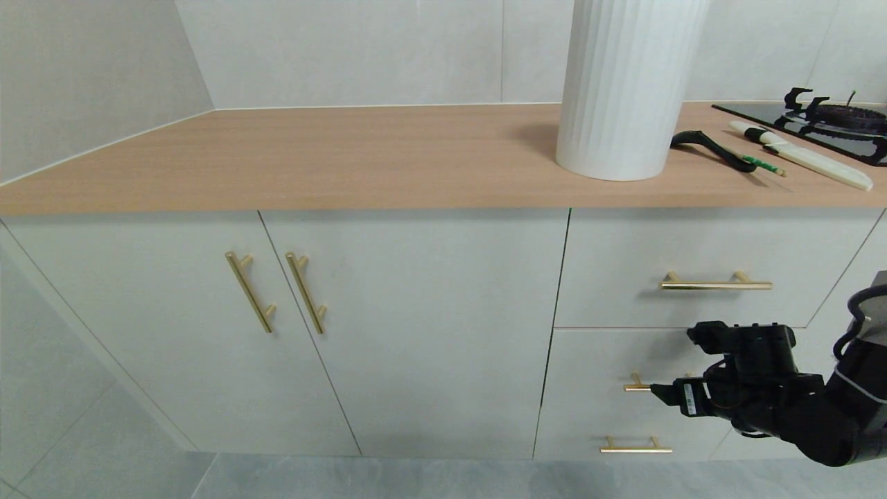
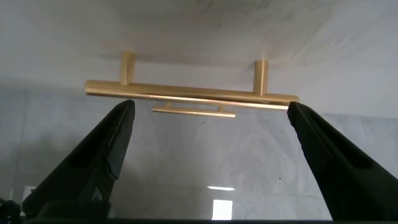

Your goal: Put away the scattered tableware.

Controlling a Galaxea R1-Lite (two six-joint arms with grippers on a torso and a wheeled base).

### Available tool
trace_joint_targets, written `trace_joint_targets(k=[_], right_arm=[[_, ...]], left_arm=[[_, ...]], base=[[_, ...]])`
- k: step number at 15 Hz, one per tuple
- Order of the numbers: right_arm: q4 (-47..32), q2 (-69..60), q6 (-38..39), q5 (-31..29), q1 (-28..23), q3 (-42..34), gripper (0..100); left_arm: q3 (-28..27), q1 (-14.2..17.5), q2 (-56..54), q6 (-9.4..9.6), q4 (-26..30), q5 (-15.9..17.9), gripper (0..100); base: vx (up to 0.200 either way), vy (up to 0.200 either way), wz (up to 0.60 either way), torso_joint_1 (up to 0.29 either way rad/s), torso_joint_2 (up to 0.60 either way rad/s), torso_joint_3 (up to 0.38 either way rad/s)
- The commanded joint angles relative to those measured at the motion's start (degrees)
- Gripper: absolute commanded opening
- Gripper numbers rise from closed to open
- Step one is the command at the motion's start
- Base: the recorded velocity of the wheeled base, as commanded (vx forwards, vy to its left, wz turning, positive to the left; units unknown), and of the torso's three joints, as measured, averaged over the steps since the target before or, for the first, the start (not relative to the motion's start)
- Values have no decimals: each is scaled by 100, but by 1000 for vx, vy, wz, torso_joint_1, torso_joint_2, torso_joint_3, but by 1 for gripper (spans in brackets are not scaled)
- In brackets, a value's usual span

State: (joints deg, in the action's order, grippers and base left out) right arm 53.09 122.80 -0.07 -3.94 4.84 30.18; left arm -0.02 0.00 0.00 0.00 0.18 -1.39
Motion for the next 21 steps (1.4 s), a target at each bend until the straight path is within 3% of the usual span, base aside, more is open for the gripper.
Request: trace_joint_targets(k=[1, 6, 12, 14, 16, 19, 21], right_arm=[[17, 210, -1, -90, -27, 111, 100], [808, 939, -10, -503, -80, 198, 100], [562, 368, -256, -494, -115, -188, 100], [-326, -590, -318, -459, -115, -267, 100], [-1749, -1917, -318, -230, -97, -144, 100], [-4421, -3781, -283, 244, -88, 831, 100], [-5063, -4009, -283, 297, -71, 1482, 100]], left_arm=[[2, 0, 9, 0, -1, -2, 100], [2, -9, 9, 0, -1, -2, 100], [-6, -9, 9, 0, -1, -2, 100], [-6, -9, 9, 0, -1, -2, 100], [2, 0, 9, 0, -1, -2, 100], [2, -9, 9, 0, -1, -2, 100], [2, 0, 9, 0, -1, -2, 100]], base=[[0, 0, 0, 0, 0, 0], [0, 0, 0, 0, 0, 0], [0, 0, 0, 0, 0, 0], [0, 0, 0, 0, 0, 0], [0, 0, 0, 0, 0, 0], [0, 0, 0, 0, 0, 0], [0, 0, 0, 0, 0, 0]])
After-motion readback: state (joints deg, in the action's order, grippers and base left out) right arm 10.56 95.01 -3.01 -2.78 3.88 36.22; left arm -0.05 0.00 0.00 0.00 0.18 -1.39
